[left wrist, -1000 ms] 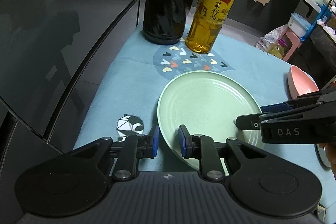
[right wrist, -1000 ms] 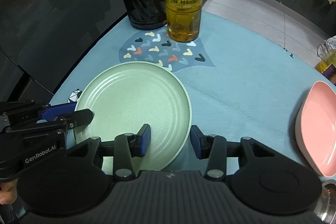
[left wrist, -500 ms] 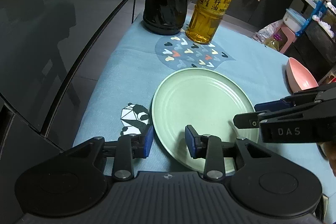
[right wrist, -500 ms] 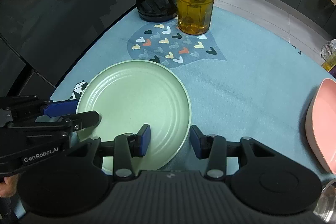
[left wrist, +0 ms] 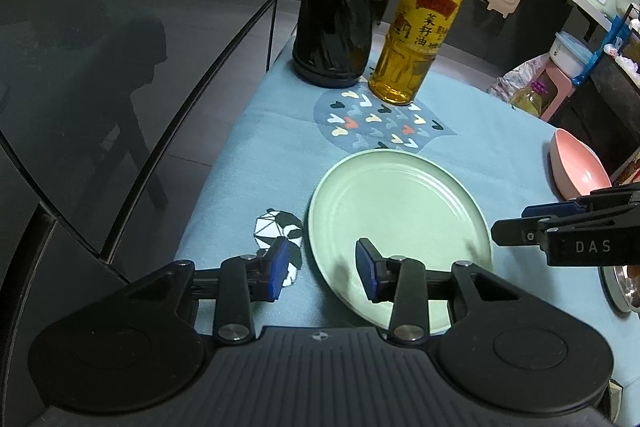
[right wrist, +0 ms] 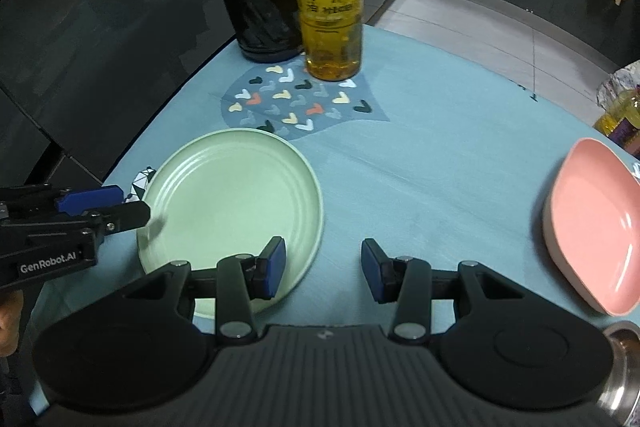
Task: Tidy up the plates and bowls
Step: 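Carry the green plate onto the white dish stack and open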
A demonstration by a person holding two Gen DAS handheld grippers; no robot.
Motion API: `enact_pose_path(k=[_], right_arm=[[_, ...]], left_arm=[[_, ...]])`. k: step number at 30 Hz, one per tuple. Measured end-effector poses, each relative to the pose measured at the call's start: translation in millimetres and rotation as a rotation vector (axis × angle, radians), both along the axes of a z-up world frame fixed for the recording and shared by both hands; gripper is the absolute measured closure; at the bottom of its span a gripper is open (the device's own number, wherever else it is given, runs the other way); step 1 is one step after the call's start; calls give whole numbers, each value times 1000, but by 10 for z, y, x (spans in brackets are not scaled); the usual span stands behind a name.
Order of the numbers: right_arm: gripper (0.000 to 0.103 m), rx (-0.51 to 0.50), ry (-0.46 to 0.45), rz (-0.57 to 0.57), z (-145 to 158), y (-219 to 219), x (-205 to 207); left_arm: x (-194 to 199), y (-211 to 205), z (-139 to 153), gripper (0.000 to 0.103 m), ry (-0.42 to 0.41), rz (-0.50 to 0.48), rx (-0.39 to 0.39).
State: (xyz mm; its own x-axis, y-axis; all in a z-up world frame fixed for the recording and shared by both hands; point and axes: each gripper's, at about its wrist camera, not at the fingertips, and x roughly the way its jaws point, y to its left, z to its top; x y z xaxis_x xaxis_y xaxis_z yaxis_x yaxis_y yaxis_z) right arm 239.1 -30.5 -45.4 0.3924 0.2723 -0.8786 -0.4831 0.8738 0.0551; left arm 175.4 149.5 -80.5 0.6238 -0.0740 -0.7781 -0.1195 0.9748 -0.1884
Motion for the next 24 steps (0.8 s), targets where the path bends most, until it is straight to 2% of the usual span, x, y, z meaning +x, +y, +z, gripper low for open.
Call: enact_pose_path(k=[5,13,17,24], right_arm=[[69,5,-13,-18,66,-162,-54],[69,24,-39,-77,176,-572,-153],[68,40,-47,-114,202,-787,-196],[68,99,-57,-143,234,-1083,-313]], left_arm=[[-94,-91,99,69,6,30,21],[-361,-237,377,69,-50,87,82],[-464,-343,504,69,-70,130,83],[-526,-837,671,69,-85,26,87]])
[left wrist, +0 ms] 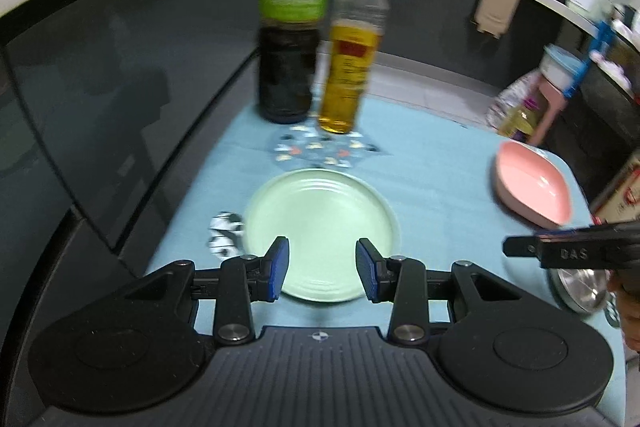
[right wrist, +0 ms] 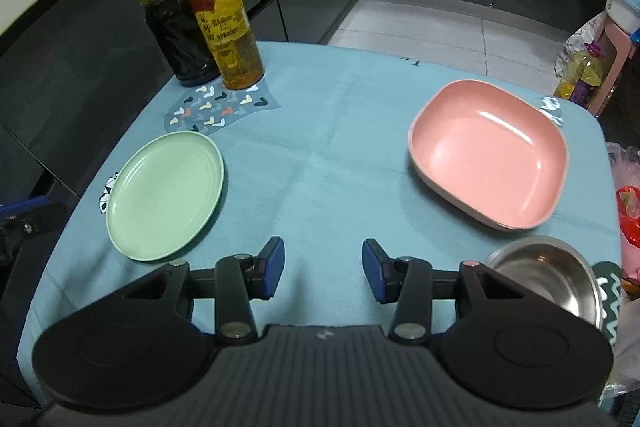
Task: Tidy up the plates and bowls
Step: 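Carry the green plate onto the white dish stack and open, then move the left gripper to the rim of the pink square dish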
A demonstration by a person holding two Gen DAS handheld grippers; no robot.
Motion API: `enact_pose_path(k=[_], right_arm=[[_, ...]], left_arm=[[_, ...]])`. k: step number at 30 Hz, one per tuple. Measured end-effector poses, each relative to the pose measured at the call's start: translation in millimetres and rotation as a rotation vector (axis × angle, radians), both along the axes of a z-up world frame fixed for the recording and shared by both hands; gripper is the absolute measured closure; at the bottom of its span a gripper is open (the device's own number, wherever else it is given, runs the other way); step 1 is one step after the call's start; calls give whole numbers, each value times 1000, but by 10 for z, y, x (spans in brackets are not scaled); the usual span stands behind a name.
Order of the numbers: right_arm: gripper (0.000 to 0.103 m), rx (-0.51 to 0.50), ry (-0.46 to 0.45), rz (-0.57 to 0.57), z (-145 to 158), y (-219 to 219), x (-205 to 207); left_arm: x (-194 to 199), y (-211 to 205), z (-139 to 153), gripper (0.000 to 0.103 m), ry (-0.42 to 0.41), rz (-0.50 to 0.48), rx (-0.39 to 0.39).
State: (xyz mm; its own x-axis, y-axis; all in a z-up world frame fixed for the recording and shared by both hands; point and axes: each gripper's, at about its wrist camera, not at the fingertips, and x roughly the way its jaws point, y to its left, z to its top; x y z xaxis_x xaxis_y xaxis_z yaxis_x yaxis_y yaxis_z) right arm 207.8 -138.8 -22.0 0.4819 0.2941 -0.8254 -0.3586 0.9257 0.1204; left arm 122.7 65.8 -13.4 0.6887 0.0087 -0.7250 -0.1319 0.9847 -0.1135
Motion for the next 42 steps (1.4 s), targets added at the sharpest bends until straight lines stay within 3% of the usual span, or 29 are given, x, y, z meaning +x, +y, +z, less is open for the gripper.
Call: enact_pose_path(k=[10,18,22,30,42], right_arm=[[68,66,-55,-102,124,-721,-91],[68,134,-84,-248,137,-1287,-102],[68,157,-95,-274,127,-1399,-48],[68,172,-63,-284,25,-1486,200],[68,157,-14,-289,-147,-1497,583]], left_arm=[[83,-812,115,69,-17,-153,61],[408,-1256,47,69,31,-216,-25],[605,-1464,-28,69,51,-232,-46],[1099,-1669,-158,69,-22,-204,-29],[1573,-1789,-449,68,30,-205,-7]])
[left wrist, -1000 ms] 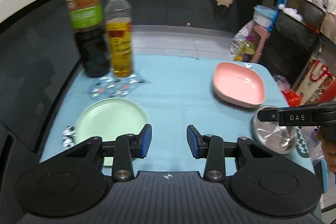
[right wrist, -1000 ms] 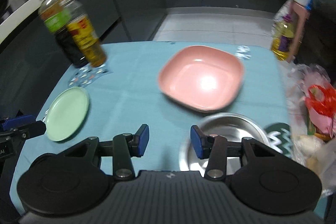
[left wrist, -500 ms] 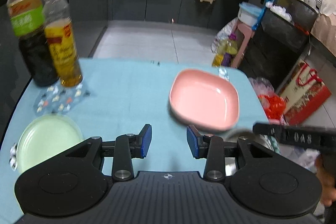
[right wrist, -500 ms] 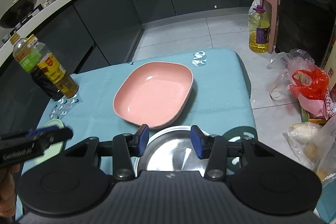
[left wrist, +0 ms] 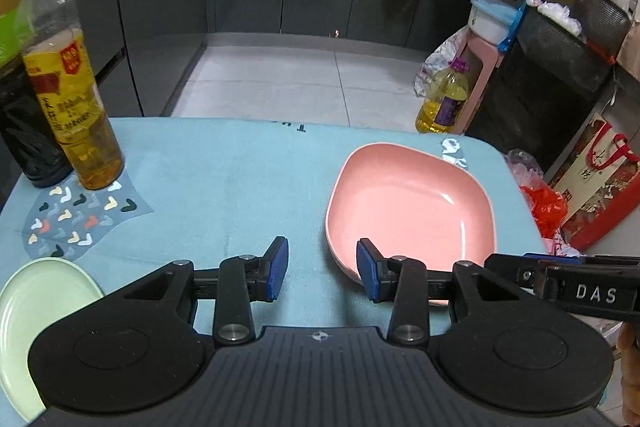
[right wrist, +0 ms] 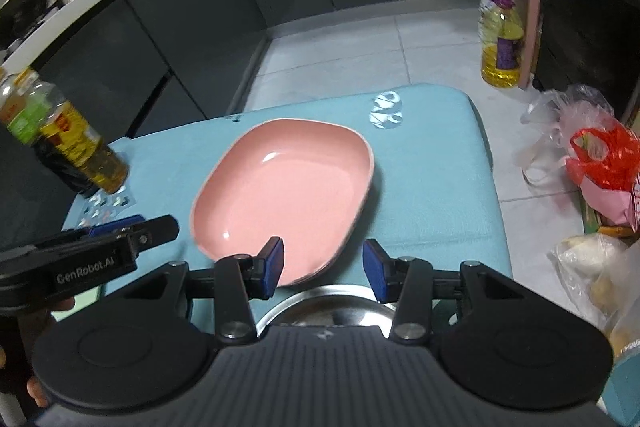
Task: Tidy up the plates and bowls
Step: 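Move the left gripper to the rim of the pink square dish, then close the left gripper on the pink dish rim and lift it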
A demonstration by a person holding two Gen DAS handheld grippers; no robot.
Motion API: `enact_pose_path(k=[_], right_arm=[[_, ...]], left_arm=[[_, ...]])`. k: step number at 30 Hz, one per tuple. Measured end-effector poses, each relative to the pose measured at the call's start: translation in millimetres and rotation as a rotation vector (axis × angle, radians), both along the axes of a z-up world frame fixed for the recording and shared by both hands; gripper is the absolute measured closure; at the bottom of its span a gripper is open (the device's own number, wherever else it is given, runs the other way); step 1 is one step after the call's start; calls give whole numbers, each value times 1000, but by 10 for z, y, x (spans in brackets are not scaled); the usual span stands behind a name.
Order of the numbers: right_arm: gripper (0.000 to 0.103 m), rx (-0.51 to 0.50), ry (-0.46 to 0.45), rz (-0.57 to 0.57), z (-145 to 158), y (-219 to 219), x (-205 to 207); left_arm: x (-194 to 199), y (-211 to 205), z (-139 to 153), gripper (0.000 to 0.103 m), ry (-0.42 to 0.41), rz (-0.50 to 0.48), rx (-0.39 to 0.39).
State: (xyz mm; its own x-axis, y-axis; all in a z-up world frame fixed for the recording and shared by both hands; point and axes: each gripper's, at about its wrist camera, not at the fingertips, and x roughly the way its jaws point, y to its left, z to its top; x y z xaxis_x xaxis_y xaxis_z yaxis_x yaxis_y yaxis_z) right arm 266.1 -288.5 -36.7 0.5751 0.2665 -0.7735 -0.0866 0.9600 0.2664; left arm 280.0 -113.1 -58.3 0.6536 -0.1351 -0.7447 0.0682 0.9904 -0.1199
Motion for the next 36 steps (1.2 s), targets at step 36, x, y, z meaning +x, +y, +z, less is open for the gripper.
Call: enact_pose_path(k=[36], right_arm=[[85,-83,-47,42,-19,369,10]], left_arm=[[-93,61,-52,77,54,-66,-15]])
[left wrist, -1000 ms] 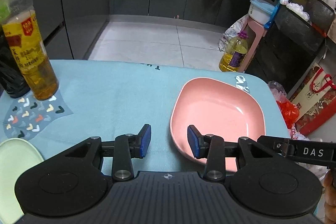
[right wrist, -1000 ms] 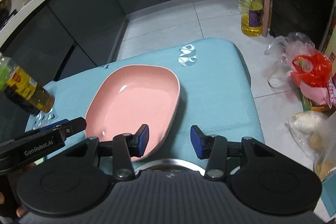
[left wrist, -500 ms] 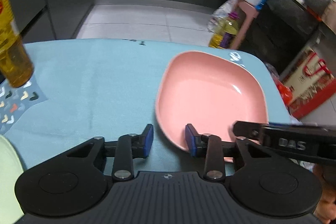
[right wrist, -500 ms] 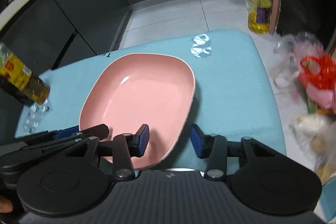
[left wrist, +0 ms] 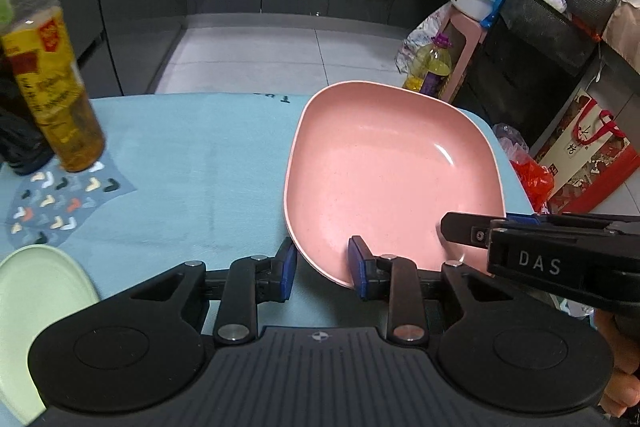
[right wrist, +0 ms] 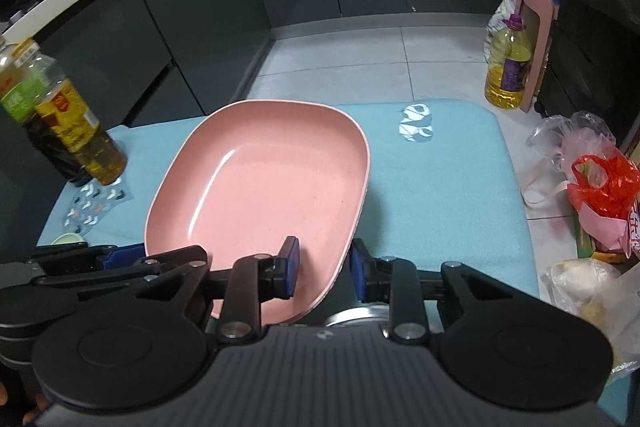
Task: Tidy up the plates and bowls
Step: 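Close the left gripper on the pink dish rim and lift it, then carry the pink dish and lower it onto the green plate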
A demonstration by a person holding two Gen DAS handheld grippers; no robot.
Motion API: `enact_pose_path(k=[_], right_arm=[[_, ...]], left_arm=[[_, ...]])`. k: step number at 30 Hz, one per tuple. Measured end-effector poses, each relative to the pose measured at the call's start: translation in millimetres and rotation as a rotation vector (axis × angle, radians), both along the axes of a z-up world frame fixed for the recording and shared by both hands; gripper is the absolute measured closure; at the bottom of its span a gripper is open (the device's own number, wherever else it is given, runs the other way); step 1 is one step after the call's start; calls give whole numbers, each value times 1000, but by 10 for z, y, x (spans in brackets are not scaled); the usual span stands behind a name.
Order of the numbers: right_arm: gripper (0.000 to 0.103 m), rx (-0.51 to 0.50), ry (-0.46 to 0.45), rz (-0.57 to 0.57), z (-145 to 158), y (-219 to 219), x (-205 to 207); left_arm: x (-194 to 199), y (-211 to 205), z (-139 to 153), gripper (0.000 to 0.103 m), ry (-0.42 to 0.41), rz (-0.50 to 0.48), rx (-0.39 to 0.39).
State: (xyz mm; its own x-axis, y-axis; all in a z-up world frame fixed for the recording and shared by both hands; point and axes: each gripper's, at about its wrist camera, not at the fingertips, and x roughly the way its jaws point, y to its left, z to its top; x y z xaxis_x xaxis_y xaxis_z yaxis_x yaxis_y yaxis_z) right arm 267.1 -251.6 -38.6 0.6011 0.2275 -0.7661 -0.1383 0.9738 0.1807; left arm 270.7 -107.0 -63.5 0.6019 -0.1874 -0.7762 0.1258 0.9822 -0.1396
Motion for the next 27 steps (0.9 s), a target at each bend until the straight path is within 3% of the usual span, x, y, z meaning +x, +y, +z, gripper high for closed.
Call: enact_pose_path(k=[15,27], right_arm=[[85,3,-33,80,221,419,-354],[84,-22,-21,171,243,1110,-440]], left_arm=[[-510,493,230,77,-53,19,-29],[-804,1201,254,77,-79,63,-21]])
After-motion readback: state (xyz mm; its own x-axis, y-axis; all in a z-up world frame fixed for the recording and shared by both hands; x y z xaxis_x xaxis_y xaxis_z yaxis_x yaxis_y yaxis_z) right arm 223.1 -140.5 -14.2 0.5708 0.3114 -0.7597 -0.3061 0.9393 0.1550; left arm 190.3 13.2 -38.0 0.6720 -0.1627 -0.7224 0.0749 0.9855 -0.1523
